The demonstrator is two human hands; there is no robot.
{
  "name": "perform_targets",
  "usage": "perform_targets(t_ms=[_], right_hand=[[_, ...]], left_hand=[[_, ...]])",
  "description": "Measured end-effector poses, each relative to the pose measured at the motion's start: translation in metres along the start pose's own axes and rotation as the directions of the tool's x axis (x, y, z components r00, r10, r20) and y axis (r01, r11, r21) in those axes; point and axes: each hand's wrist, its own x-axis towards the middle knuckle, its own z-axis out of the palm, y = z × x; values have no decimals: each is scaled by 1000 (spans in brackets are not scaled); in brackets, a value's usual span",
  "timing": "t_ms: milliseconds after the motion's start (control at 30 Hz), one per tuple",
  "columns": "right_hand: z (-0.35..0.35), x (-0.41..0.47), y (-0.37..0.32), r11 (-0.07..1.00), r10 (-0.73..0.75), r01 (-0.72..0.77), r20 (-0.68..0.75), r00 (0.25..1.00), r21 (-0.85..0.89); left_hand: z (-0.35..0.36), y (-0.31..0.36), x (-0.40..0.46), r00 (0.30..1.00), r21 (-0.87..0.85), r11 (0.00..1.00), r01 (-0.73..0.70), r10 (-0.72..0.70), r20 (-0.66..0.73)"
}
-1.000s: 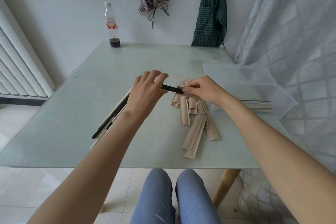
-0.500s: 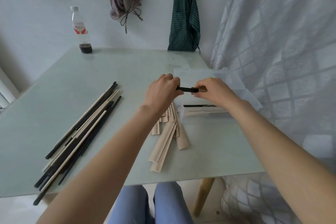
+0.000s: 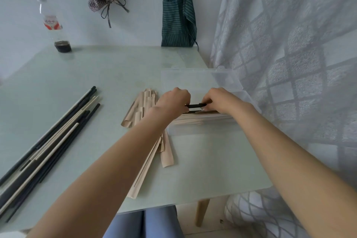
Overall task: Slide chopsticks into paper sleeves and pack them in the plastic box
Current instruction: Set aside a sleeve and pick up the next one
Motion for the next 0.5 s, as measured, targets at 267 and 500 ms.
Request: perform_targets(t_ms=[267,500], right_hand=[[16,6,-17,989,-59,76,-129,990,130],[25,-7,-86,929,-190,300,-414,890,217]], left_hand=[[0,-17,-5,990,-146,989,-1,-20,-140],[-1,-76,-49,888,-319,914,252,-349,-299]])
